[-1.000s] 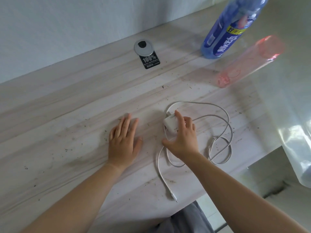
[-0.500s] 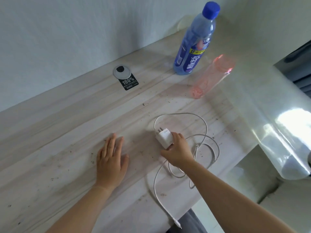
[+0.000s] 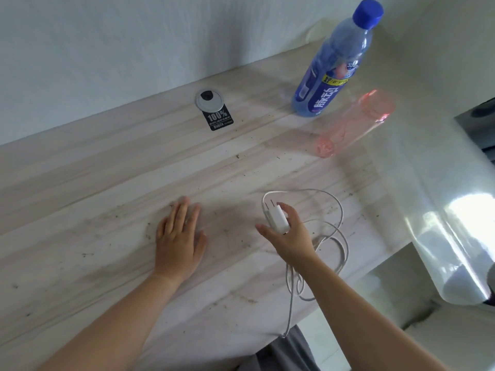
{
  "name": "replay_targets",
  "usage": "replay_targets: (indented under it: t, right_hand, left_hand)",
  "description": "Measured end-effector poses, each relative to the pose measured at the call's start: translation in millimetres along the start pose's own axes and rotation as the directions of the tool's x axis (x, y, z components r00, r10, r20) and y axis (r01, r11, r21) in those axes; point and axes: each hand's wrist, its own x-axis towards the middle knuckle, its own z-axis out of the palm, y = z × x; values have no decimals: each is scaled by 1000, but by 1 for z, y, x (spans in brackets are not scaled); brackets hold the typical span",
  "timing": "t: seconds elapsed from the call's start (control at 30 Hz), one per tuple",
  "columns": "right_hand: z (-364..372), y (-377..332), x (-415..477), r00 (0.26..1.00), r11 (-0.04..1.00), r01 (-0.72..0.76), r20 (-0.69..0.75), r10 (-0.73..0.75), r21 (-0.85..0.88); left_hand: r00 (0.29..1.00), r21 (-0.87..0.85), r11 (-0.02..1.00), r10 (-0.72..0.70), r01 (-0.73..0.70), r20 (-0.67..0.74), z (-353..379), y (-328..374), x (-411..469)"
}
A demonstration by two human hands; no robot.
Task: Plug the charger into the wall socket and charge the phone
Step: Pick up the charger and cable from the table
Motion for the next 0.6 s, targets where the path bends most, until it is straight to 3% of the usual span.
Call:
replay_targets:
  t: [0.33,0.47,0.6]
  right_hand:
    - [-20,1,-21,977,996,78,198,-84,40]
    - [-43,10,-19,917,986,147,385,-105,-80]
    - [-64,18,-13,833,958,239,541,-119,-157]
  left_hand:
    - [983,82,996,-52,38,174,-24,14,-11]
    - [974,24,977,-212,211,83,-36,40,-54]
    - [874,-257,850,-484,460,-36,-38,92,-112]
